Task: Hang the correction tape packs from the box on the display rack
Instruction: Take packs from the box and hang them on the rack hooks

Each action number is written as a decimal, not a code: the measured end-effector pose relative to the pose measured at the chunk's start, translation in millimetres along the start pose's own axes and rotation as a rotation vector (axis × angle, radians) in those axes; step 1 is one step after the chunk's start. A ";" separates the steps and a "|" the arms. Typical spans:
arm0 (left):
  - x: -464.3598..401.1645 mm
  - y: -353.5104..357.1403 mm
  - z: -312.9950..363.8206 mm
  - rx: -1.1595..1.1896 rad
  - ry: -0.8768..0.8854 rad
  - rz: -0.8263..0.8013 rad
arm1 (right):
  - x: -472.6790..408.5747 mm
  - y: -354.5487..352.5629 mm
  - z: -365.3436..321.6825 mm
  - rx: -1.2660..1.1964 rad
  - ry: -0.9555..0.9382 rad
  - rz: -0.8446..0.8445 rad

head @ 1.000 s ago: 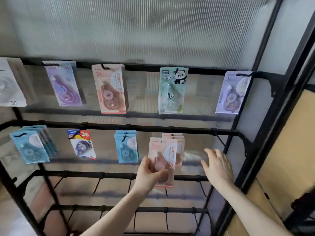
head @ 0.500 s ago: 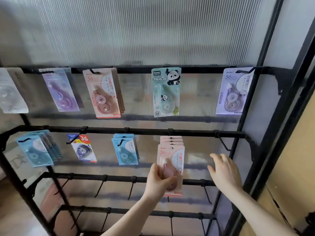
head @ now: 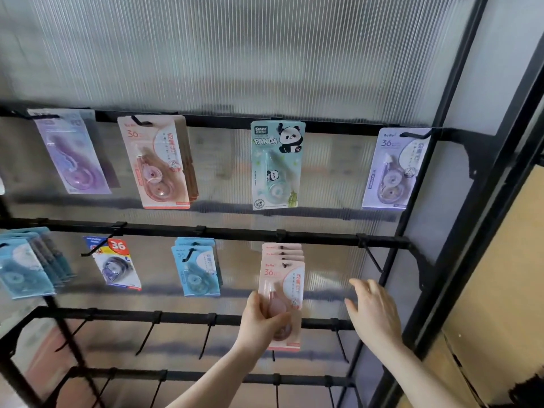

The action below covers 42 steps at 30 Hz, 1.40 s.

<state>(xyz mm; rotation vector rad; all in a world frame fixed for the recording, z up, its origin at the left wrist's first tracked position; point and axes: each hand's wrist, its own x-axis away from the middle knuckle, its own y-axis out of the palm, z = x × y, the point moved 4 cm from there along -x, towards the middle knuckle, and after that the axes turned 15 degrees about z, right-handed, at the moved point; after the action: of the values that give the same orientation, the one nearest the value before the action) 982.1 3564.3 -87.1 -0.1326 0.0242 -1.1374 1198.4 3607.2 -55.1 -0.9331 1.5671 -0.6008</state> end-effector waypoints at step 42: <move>-25.9 -33.4 -16.8 -0.533 0.354 0.299 | 17.1 9.5 8.1 -0.087 -0.110 -0.030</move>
<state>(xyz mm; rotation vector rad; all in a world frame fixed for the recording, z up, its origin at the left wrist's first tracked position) 939.6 3572.5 -101.1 -0.3866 0.6451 -0.8210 1203.5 3599.2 -74.0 -1.0396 1.4922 -0.4967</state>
